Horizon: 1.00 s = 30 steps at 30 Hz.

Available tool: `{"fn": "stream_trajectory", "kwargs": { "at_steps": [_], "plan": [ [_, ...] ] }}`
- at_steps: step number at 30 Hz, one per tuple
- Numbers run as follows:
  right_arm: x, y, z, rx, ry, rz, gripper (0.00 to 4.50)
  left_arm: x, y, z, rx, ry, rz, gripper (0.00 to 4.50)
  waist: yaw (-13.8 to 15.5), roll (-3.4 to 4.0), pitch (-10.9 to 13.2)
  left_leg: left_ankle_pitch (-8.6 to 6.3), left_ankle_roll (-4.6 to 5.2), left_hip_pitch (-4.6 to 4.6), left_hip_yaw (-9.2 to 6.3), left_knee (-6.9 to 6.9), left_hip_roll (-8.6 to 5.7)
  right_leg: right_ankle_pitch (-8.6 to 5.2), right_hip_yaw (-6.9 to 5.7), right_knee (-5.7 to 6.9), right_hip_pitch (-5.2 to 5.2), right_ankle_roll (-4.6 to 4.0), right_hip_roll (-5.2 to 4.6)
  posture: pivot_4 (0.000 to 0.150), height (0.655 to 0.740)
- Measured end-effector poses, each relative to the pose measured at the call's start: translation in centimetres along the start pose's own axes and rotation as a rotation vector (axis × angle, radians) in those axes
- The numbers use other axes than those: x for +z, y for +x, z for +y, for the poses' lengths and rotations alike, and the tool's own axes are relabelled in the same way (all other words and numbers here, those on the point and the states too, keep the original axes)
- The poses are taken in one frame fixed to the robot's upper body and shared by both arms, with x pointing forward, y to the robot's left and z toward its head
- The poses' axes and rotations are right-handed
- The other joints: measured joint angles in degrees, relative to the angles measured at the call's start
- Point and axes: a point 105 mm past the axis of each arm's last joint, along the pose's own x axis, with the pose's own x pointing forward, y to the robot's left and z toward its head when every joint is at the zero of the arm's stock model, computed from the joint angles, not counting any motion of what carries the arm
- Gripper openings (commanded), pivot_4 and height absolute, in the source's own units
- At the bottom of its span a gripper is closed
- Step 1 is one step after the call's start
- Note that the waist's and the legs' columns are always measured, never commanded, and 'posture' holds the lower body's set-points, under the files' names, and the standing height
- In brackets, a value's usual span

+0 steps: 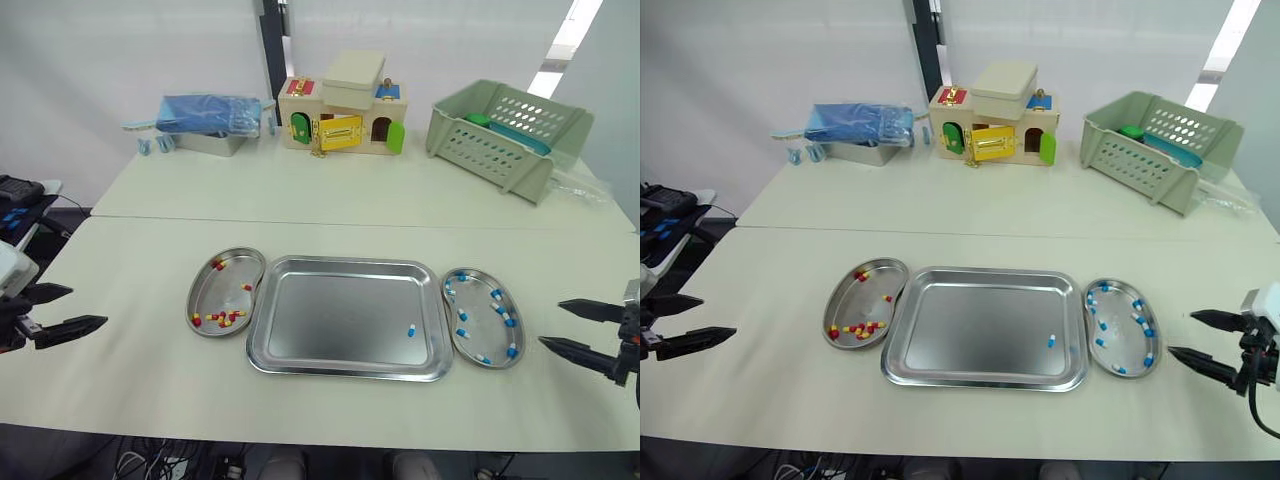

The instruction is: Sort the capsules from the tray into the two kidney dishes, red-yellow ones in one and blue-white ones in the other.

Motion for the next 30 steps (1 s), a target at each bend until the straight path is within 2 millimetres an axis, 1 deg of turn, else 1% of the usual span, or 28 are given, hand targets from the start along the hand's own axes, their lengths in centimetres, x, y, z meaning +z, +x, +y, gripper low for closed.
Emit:
{"fn": "stream_trajectory", "kwargs": {
  "at_steps": [2, 4, 9, 11, 12, 16, 18, 19, 20, 21, 22, 24, 25, 28, 30],
  "plan": [
    [-0.4, 0.0, -0.4, -0.003, 0.004, 0.014, 4.5, -0.4, -0.1, -0.1, -0.001, -0.01, 0.012, 4.45, -0.3, 0.01, 0.0, 0.0, 0.0, 0.0, 0.02, 0.0, 0.01, 0.0, 0.02, 0.01, 0.0, 0.0, 0.0, 0.15, 0.74],
    [-0.2, 0.0, -0.6, 0.001, 0.005, 0.006, 4.5, -0.8, 0.0, -0.3, -0.007, -0.016, 0.021, 4.45, -0.5, 0.03, 0.0, 0.0, 0.0, 0.01, 0.03, -0.01, 0.02, 0.0, 0.04, 0.03, 0.0, 0.0, 0.0, 0.15, 0.74],
    [-0.1, 0.1, -0.9, 0.016, 0.009, 0.026, 4.5, -0.8, 0.4, -1.0, -0.026, -0.007, 0.012, 4.45, -0.7, 0.03, 0.0, 0.0, 0.0, 0.01, 0.03, -0.01, 0.03, 0.0, 0.04, 0.03, -0.01, 0.0, 0.01, 0.15, 0.74],
    [-0.1, 0.2, -1.2, 0.01, 0.01, 0.029, 4.5, -0.9, 0.4, -1.6, -0.038, -0.007, -0.015, 4.45, -0.7, 0.04, 0.0, 0.0, 0.0, 0.01, 0.07, -0.01, 0.03, 0.0, 0.07, 0.02, -0.01, 0.0, 0.01, 0.15, 0.74],
    [0.1, 0.2, -1.3, 0.008, 0.009, 0.022, 4.5, -0.6, 0.5, -2.1, -0.046, -0.002, -0.069, 4.45, -0.7, 0.04, 0.0, 0.0, 0.0, 0.01, 0.09, -0.01, 0.03, 0.0, 0.09, 0.02, -0.01, 0.0, 0.0, 0.15, 0.74],
    [1.3, 0.2, -1.5, 0.033, -0.02, -0.014, 4.5, 1.0, 1.0, -6.4, -0.169, 0.047, -0.28, 4.45, -0.7, 0.03, 0.0, 0.0, -0.01, 0.02, 0.13, 0.02, 0.04, 0.01, 0.11, 0.0, 0.0, 0.0, -0.02, 0.15, 0.74],
    [1.7, 0.3, -1.6, 0.051, -0.024, -0.025, 4.5, 1.4, 1.2, -8.1, -0.194, 0.079, -0.358, 4.45, -0.7, 0.05, 0.0, 0.0, -0.01, 0.04, 0.16, 0.02, 0.03, 0.01, 0.14, -0.01, 0.04, 0.01, -0.03, 0.15, 0.74],
    [1.9, 0.5, -1.7, 0.064, -0.024, -0.022, 4.5, 1.5, 1.3, -9.3, -0.213, 0.095, -0.402, 4.45, -0.7, 0.07, 0.0, 0.0, -0.01, 0.05, 0.17, 0.04, 0.02, 0.02, 0.14, 0.0, 0.04, 0.02, -0.06, 0.15, 0.74],
    [2.1, 0.8, -1.6, 0.087, -0.028, -0.004, 4.5, 1.4, 1.3, -10.5, -0.236, 0.101, -0.431, 4.45, -0.8, 0.08, 0.0, 0.0, -0.01, 0.06, 0.21, 0.04, 0.03, 0.03, 0.19, -0.01, 0.04, 0.01, -0.06, 0.15, 0.74],
    [2.5, 1.1, -1.6, 0.11, -0.035, 0.02, 4.5, 1.1, 1.3, -12.2, -0.273, 0.105, -0.455, 4.45, -1.0, 0.08, 0.0, 0.0, -0.01, 0.07, 0.25, 0.04, 0.04, 0.03, 0.23, -0.03, 0.03, 0.01, -0.06, 0.15, 0.74],
    [2.9, 1.2, -1.7, 0.118, -0.042, 0.027, 4.5, 0.7, 1.3, -13.3, -0.295, 0.096, -0.468, 4.45, -1.0, 0.08, 0.0, 0.0, -0.01, 0.08, 0.24, 0.04, 0.04, 0.03, 0.22, -0.03, 0.04, 0.02, -0.06, 0.15, 0.74],
    [4.1, 1.8, -1.7, 0.143, -0.066, 0.022, 4.5, 0.1, 1.3, -16.2, -0.332, 0.041, -0.554, 4.45, -0.9, 0.09, 0.0, -0.01, 0.0, 0.09, 0.25, 0.06, 0.03, 0.04, 0.22, -0.05, 0.06, 0.02, -0.06, 0.15, 0.74],
    [4.4, 2.0, -1.6, 0.156, -0.074, 0.019, 4.5, -0.1, 1.4, -17.2, -0.347, 0.022, -0.587, 4.45, -0.6, 0.07, 0.0, -0.01, 0.0, 0.08, 0.22, 0.1, 0.03, 0.04, 0.18, -0.04, 0.09, 0.03, -0.06, 0.15, 0.74],
    [5.6, 2.9, -0.5, 0.227, -0.111, 0.016, 4.5, -0.6, 1.1, -20.1, -0.38, 0.004, -0.703, 4.45, -0.1, 0.15, 0.0, -0.02, -0.01, 0.05, 0.25, 0.14, -0.04, 0.05, 0.21, -0.08, 0.09, 0.06, -0.11, 0.15, 0.74],
    [6.3, 3.5, 0.6, 0.286, -0.118, 0.025, 4.5, -1.1, 1.1, -22.0, -0.413, -0.006, -0.762, 4.45, 0.3, 0.15, 0.0, -0.03, 0.0, 0.01, 0.24, 0.16, -0.04, 0.06, 0.2, -0.11, 0.08, 0.07, -0.11, 0.15, 0.74]
  ]
}}
